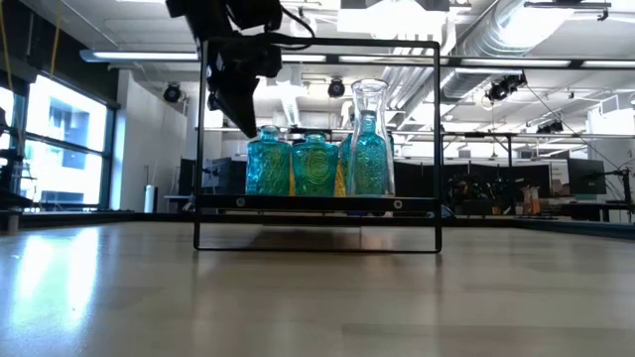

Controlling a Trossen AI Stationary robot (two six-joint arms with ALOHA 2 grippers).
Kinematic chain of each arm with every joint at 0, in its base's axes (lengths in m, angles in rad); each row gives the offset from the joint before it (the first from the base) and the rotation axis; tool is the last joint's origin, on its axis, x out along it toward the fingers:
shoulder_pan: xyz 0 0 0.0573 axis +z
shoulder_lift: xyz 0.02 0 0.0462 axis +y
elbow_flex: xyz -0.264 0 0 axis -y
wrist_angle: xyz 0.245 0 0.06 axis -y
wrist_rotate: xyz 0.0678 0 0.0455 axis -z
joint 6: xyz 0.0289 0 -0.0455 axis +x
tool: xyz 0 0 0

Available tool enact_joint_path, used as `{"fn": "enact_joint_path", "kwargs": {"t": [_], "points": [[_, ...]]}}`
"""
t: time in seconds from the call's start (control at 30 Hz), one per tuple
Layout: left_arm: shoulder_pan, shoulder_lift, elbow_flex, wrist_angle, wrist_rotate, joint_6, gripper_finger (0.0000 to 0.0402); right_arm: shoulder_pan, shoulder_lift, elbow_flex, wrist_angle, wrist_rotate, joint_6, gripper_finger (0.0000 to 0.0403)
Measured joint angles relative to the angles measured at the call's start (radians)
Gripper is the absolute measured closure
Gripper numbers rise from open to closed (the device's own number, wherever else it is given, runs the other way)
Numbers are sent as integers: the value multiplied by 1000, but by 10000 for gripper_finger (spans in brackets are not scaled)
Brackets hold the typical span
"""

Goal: Sort vases onto shelf
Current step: Put the blue flower vase on the shelf aligned with the other blue flower vase, then put the right transparent flower vase on the shelf aligned with the other transparent flower vase

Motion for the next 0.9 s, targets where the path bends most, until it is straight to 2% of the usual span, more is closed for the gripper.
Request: {"fn": "enact_joint_path", "kwargs": {"t": [0.37,0.5,0.73,0.83,0.9], "points": [[-23,-43,0,-142,25,-27,401,25,0,0,0,0,17,217],[-53,-127,0,-192,91,-50,401,26,0,0,0,14,15,217],[-117,-341,0,-181,172,-202,401,26,0,0,0,169,-43,217],[-151,-430,0,-181,175,-264,401,26,0,0,0,155,-19,217],[-176,-479,0,-181,172,-281,401,26,2,0,0,71,15,217]]}}
